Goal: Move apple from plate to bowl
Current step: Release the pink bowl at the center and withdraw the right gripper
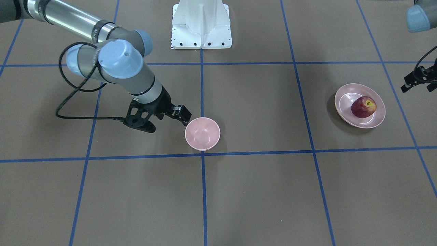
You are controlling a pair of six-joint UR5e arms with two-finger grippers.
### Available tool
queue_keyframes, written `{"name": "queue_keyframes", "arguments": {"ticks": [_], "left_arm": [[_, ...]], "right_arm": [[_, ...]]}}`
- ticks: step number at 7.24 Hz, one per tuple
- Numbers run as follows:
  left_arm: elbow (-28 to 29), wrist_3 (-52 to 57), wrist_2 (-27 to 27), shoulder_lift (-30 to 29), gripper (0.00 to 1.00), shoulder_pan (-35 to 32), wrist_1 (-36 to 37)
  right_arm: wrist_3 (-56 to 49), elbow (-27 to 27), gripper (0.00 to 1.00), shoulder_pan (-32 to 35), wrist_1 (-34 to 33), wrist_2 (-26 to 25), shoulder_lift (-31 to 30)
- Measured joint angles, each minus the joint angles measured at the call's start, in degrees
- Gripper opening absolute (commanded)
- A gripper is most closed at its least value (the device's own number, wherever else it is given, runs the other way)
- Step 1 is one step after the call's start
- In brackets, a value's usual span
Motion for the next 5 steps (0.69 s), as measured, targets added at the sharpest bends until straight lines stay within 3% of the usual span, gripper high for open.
{"name": "queue_keyframes", "arguments": {"ticks": [2, 5], "left_arm": [[-0.2, -13.7, 2.7, 1.4, 0.98, 6.7, -6.9], [0.4, -18.5, 6.6, 1.1, 0.98, 13.6, -10.1]], "right_arm": [[-5.6, 6.2, 1.0, 3.3, 0.2, 2.3, -9.0], [-8.1, 8.7, 1.0, 4.5, 0.4, 2.8, -13.6]]}}
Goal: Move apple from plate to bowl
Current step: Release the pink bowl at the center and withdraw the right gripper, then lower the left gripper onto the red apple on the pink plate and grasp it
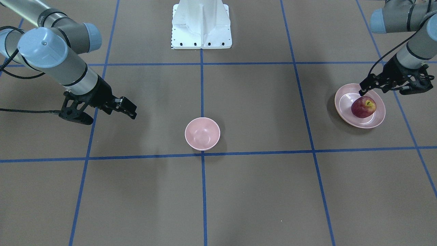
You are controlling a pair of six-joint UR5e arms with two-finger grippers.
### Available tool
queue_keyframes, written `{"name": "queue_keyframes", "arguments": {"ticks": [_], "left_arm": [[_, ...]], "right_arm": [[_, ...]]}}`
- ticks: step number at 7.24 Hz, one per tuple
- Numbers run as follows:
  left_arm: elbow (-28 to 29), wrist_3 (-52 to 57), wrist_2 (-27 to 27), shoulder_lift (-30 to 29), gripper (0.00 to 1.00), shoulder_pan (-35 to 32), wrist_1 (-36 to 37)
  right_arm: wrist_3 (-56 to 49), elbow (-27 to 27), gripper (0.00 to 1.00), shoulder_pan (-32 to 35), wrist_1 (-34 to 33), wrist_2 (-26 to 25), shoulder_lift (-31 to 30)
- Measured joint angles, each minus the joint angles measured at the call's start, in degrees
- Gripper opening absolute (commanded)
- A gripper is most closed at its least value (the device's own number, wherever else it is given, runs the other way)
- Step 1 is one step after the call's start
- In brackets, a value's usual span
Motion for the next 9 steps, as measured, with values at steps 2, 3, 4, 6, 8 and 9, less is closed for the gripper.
{"name": "queue_keyframes", "arguments": {"ticks": [2, 3, 4, 6, 8, 9], "left_arm": [[3.2, -0.1, 2.0, -1.9, 0.98, 1.4, -0.3], [4.5, -0.2, 2.4, -2.8, 0.98, 1.5, -0.4], [5.6, -0.2, 2.5, -3.5, 0.98, 1.9, -0.6], [8.1, -0.3, 2.5, -5.2, 0.98, 2.6, -1.1], [10.8, -0.3, 2.5, -5.7, 0.86, 2.9, -4.0], [12.2, -0.4, 2.5, -5.8, 0.35, 3.0, -6.1]], "right_arm": [[-0.4, 0.8, 1.0, 0.2, 0.1, -0.4, -1.7], [-0.6, 0.8, 1.0, 0.2, 0.1, -0.6, -1.9], [-0.7, 0.8, 1.0, 0.1, 0.1, -0.8, -2.0], [-0.8, 0.6, 1.0, 0.1, 0.1, -0.9, -2.1], [-0.8, 0.5, 1.0, 0.1, 0.1, -0.9, -2.2], [-0.8, 0.5, 1.0, 0.0, 0.1, -0.9, -2.1]]}}
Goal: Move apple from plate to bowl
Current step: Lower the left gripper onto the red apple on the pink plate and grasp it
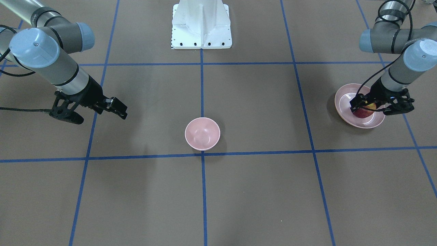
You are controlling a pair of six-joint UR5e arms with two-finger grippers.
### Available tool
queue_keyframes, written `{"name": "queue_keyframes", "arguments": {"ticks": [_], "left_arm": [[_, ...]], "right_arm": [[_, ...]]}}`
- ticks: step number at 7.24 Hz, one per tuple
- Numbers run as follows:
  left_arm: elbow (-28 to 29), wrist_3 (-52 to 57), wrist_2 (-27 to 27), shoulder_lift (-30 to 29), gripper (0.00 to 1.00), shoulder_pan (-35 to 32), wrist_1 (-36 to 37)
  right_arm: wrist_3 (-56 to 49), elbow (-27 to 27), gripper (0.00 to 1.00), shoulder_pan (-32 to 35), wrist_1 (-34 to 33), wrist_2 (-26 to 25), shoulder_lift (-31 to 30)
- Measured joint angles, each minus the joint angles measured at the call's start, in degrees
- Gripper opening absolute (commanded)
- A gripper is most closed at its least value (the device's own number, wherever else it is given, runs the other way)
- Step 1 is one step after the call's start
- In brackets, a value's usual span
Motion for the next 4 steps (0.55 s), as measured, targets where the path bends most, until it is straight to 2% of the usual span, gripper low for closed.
{"name": "queue_keyframes", "arguments": {"ticks": [1, 3, 4], "left_arm": [[1.0, -0.8, 0.0, 0.0, 0.0, 0.0, -1.8], [0.2, -3.1, -1.0, -0.1, 0.0, 0.0, -2.5], [-2.8, -3.7, -3.3, -0.3, 0.0, -0.3, -0.2]], "right_arm": [[0.0, 0.0, 1.0, 0.0, 0.0, 0.0, 0.1], [0.0, 0.0, 1.0, -0.1, 0.0, 0.0, 0.2], [0.0, 0.0, 1.0, -0.1, 0.0, 0.0, 0.3]]}}
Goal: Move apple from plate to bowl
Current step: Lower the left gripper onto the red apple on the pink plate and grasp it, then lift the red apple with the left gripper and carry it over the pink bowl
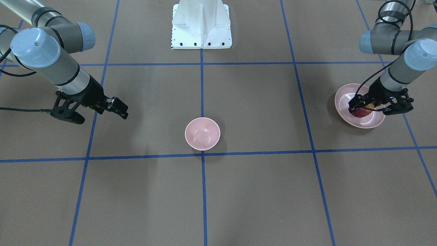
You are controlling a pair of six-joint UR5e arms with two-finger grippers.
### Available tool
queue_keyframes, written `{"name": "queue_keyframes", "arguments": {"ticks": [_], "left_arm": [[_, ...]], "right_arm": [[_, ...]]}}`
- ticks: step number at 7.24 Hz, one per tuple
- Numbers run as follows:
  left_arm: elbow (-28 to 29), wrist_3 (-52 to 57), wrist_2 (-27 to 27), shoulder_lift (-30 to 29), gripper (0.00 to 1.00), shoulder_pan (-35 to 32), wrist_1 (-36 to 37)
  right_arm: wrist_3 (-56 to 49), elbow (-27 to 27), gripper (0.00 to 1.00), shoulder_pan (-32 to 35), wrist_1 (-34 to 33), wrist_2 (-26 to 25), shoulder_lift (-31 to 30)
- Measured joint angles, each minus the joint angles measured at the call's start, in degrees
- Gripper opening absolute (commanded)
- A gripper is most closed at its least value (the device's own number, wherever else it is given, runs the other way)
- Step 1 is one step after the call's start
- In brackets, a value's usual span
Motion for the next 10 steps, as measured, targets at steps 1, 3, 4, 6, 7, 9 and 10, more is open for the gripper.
{"name": "queue_keyframes", "arguments": {"ticks": [1, 3, 4, 6, 7, 9, 10], "left_arm": [[-4.1, -0.5, -2.9, -1.5, 0.0, -0.5, 5.7], [-9.1, -6.5, -3.0, -13.0, 0.0, 0.5, 21.0], [-9.2, -12.6, -0.6, -20.8, 0.0, 3.6, 26.9], [-3.5, -23.8, 4.9, -36.8, 0.0, 9.5, 33.0], [2.7, -27.2, 7.0, -44.9, 0.0, 11.2, 33.8], [15.9, -29.1, 11.2, -56.8, 0.0, 14.3, 33.2], [20.4, -29.2, 12.2, -59.7, 0.0, 15.7, 31.7]], "right_arm": [[0.0, 0.1, 1.0, 0.0, 0.0, 0.0, 0.0], [0.0, 0.6, 1.0, 0.5, 0.0, 0.4, -0.6], [-0.6, 1.2, 1.0, 1.3, 0.1, 0.5, -1.8], [-7.0, 3.3, 1.0, 4.1, 0.1, 1.0, -6.9], [-11.8, 4.2, 1.0, 6.5, 0.1, 1.8, -10.2], [-22.9, 5.5, 1.0, 12.7, 0.2, 5.2, -16.7], [-29.7, 5.6, 1.0, 16.2, 0.1, 6.9, -19.7]]}}
